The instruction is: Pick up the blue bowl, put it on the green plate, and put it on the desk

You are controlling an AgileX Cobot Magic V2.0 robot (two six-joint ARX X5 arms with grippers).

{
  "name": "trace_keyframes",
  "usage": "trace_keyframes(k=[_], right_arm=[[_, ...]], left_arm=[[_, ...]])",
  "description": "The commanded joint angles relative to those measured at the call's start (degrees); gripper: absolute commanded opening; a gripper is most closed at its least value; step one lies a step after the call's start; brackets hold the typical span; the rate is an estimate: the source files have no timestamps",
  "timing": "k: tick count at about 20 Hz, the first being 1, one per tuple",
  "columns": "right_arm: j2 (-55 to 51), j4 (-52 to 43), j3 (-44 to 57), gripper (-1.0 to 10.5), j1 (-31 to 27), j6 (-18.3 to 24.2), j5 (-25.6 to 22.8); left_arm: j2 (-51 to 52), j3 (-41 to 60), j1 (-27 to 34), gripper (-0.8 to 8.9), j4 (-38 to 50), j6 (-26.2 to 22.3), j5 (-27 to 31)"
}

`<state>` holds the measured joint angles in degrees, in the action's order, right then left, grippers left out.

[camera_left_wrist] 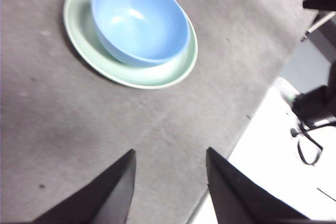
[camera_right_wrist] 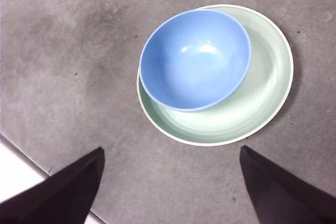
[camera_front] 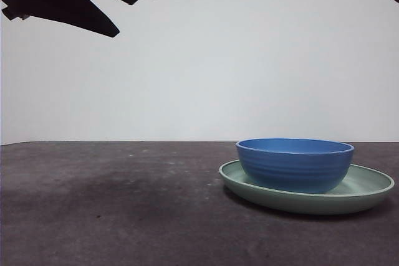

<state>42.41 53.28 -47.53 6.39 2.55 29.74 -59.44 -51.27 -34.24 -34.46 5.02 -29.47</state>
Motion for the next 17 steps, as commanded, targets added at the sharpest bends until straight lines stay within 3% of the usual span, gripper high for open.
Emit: trace_keyframes(k=[1, 9, 17], right_arm=[[0.2, -0.5, -0.9, 4.1, 0.2, -0.7, -0.2], [0.2, -0.5, -0.9, 4.1, 0.2, -2.5, -0.3], [3.3, -1.0, -0.9, 3.6, 0.0, -8.0, -11.1]], left_arm=[[-0.3, -0.4, -0.3, 2.18, 0.9, -0.9, -0.6], [-0.3, -0.4, -0.3, 2.18, 1.0, -0.9, -0.6], [-0.3, -0.4, -0.3, 2.18, 1.0, -0.9, -0.6]])
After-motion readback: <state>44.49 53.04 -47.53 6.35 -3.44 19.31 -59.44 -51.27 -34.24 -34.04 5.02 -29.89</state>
